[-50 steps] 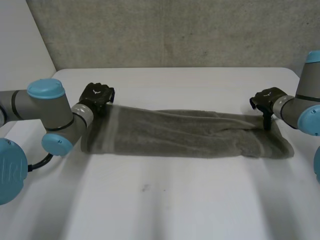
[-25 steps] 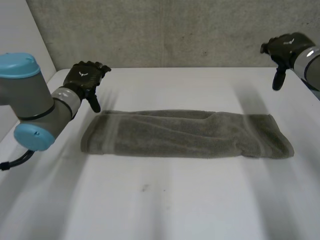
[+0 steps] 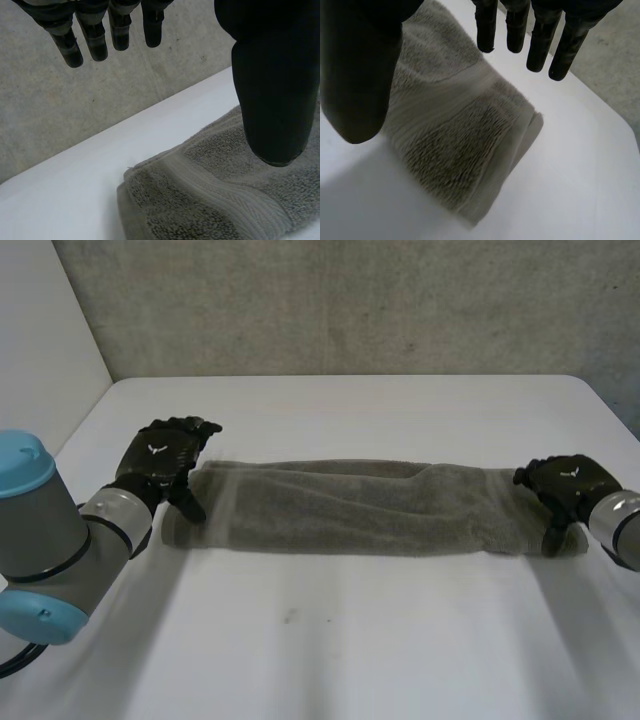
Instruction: Fold the towel.
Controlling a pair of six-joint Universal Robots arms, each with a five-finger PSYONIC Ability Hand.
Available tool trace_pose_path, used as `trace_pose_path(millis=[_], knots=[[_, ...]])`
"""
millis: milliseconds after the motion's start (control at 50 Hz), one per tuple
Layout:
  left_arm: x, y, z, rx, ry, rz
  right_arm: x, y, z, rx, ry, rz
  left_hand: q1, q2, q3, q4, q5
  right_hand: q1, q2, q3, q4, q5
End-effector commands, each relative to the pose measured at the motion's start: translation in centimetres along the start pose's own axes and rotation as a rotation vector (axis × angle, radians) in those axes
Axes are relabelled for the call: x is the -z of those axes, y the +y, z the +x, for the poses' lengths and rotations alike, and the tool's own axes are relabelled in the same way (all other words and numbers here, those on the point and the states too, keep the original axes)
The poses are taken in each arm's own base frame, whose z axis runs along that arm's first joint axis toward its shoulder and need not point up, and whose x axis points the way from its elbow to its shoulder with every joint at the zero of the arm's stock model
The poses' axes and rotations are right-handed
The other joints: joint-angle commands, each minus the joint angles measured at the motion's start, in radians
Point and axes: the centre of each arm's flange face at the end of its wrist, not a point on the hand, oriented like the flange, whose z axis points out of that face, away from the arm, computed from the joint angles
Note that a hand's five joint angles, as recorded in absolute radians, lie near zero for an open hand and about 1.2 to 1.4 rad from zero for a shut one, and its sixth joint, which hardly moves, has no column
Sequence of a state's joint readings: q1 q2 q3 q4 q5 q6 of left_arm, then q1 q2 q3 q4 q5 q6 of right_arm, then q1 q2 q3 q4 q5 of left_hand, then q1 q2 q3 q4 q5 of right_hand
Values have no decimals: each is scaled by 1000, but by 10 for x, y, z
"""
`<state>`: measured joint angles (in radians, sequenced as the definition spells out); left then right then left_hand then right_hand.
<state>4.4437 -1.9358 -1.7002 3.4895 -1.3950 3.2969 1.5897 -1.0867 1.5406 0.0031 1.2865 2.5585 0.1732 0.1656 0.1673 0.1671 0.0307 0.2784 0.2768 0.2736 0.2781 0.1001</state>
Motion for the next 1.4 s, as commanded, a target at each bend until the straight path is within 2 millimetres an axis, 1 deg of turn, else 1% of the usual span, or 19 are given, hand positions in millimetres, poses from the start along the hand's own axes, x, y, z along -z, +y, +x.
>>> trace_pose_path(millis=[20,180,260,580,720,780,820,900,940,960,980,1000,1040,1080,1120,1180,1300,1340,1400], knots=[[0,2,0,11,0,2,-8,19,-7,25,-17,-28,1,9,7,7,-31,59,61,64,59,63],[2,4,1,12,1,-5,-18,38,-1,61,-6,-70,1,9,7,7,-31,435,436,440,435,439],[2,5,2,11,2,-2,-26,40,11,86,40,-47,1,9,7,7,-31,1116,1118,1121,1116,1120],[3,6,2,12,4,-3,-32,42,124,283,348,-73,1,9,7,7,-31,1118,1119,1123,1118,1122],[3,6,2,12,2,-3,-31,-2,136,326,403,-26,1,9,7,7,-31,1118,1119,1123,1118,1122],[3,6,2,12,2,-3,-36,-57,100,347,365,113,1,9,7,7,-31,1118,1119,1123,1118,1122],[4,7,2,12,3,-5,-34,-111,50,372,321,258,1,9,7,7,-31,1118,1119,1123,1118,1122],[4,7,1,13,0,-7,-28,-144,-10,404,251,357,1,9,7,7,-31,1118,1119,1123,1118,1122],[4,7,1,13,-2,-7,-15,-160,-85,440,120,442,1,9,7,7,-31,1118,1119,1123,1118,1122],[4,7,0,13,-3,-7,-15,-161,-85,440,120,442,1,9,7,7,-31,1118,1119,1123,1118,1122],[4,7,0,13,-3,-7,-2,-161,-140,467,11,487,1,9,7,7,-31,1118,1119,1123,1118,1122],[4,7,0,13,-5,-7,-2,-161,-141,468,10,487,1,9,7,7,-31,1118,1119,1123,1118,1122],[4,8,-1,14,-6,-9,14,-140,-214,517,-152,509,1,9,7,7,-31,1118,1119,1123,1118,1122],[3,7,-2,14,-8,-8,14,-140,-214,517,-153,509,1,9,7,7,-31,1118,1119,1123,1118,1122],[4,9,-2,15,-10,-14,31,-96,-274,598,-318,468,1,9,7,7,-31,1118,1119,1123,1118,1122],[4,10,-2,15,-10,-14,39,-69,-294,694,-377,437,1,9,7,7,-31,1118,1119,1123,1118,1122],[5,10,0,15,-2,-16,43,-60,-289,784,-354,406,1,9,7,7,-31,960,962,965,961,964],[5,9,3,13,3,-10,51,-79,-267,746,-298,438,1,9,7,7,-31,-104,-102,-99,-104,-100],[5,9,3,11,4,-2,49,-99,-234,653,-222,475,1,9,7,7,-31,-104,-102,-99,-104,-100]])
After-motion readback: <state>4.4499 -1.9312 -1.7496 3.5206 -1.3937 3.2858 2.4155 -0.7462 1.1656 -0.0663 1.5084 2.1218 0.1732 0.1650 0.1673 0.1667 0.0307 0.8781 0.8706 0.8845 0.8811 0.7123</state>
